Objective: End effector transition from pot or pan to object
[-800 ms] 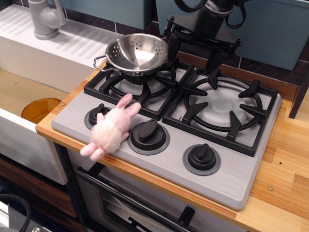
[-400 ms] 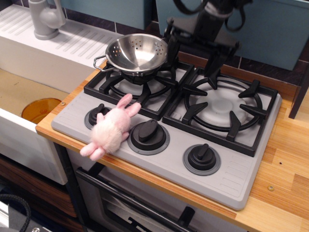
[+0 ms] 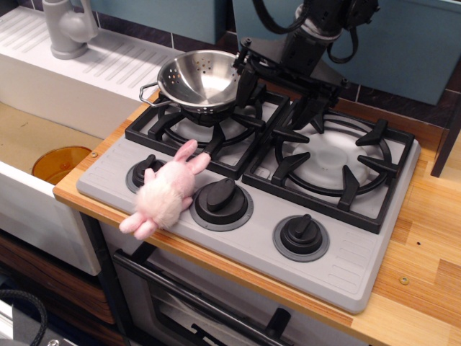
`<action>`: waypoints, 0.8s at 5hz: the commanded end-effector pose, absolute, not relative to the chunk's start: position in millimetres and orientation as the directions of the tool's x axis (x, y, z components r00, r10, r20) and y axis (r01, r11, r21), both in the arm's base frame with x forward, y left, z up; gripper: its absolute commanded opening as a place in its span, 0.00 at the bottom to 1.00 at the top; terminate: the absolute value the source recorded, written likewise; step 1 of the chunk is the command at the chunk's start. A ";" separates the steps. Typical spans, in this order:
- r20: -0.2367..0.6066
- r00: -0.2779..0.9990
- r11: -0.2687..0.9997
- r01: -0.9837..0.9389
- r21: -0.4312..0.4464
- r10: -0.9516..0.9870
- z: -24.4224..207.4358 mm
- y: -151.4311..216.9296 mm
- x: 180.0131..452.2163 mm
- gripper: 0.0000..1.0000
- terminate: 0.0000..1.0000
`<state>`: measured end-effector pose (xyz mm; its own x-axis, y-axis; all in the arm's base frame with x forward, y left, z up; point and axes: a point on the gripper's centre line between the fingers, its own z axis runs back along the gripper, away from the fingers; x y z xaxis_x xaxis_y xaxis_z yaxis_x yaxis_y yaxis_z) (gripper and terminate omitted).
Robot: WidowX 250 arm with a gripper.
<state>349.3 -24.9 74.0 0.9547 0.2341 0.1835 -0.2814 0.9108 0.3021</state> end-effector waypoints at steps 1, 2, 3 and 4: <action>0.262 0.933 0.907 -0.318 0.275 0.247 103.2 -23.8 341.0 1.00 0.00; 0.266 0.933 0.909 -0.314 0.273 0.242 110.5 -13.4 325.0 1.00 0.00; 0.285 0.930 0.910 -0.312 0.274 0.233 112.6 -6.1 315.3 1.00 0.00; 0.304 0.926 0.913 -0.310 0.265 0.226 103.7 -0.4 310.9 1.00 0.00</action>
<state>306.1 -1.3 83.2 0.9432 0.2212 0.2477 -0.2898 0.9126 0.2883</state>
